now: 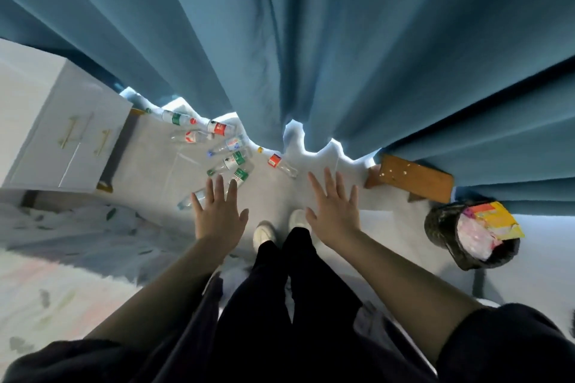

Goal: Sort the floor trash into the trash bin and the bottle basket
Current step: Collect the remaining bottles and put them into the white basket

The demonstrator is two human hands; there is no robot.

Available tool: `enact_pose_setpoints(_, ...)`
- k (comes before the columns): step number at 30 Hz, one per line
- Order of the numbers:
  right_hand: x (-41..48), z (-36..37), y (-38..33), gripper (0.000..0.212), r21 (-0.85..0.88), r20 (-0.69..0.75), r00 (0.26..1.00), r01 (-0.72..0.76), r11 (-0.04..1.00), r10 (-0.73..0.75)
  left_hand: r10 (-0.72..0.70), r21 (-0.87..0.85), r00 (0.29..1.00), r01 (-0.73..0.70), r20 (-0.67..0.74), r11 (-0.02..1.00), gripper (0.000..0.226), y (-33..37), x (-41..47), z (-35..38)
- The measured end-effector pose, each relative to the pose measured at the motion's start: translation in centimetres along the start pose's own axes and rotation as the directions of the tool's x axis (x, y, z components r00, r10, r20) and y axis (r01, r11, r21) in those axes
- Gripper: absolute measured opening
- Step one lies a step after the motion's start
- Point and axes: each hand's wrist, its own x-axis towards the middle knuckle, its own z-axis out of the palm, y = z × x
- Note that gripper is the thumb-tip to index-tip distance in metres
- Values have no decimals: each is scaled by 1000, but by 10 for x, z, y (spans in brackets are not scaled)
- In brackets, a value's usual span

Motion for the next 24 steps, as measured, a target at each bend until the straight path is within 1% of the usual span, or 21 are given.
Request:
enact_pose_setpoints(4, 61, 9, -9, 74, -96, 122, 986, 126, 987, -114, -51, -65, 999, 52, 17, 996, 72, -6, 40, 24)
enact_pose_setpoints(7, 120, 29, -18, 77, -150, 208, 970, 161, 975, -128, -63, -92, 998, 65, 23, 994, 73, -17, 84, 54)
enact_pose_setpoints(10, 185, 65, -34, 82, -126, 300, 951, 116, 985, -74, -110, -137, 992, 117, 55, 984, 74, -37, 137, 100)
enact_pose_setpoints(12, 232, 100, -43, 85, -103, 349, 937, 59, 993, -19, -138, -168, 985, 153, 101, 974, 76, -50, 178, 140)
enact_pose_setpoints(16, 337, 198, -61, 91, -14, 393, 917, -63, 998, 63, -163, -195, 972, 196, 171, 961, 79, -82, 271, 244)
enact_pose_setpoints(19, 402, 278, -65, 95, -57, 417, 903, -86, 995, 103, -184, -219, 963, 225, 195, 949, 82, -100, 334, 322)
enact_pose_setpoints(21, 438, 325, -66, 100, -98, 401, 907, -95, 991, 127, -162, -206, 966, 204, 203, 957, 85, -106, 368, 368)
enact_pose_setpoints(24, 488, 377, -61, 106, -107, 311, 928, -179, 978, 204, -99, -204, 976, 138, 192, 969, 92, -104, 409, 420)
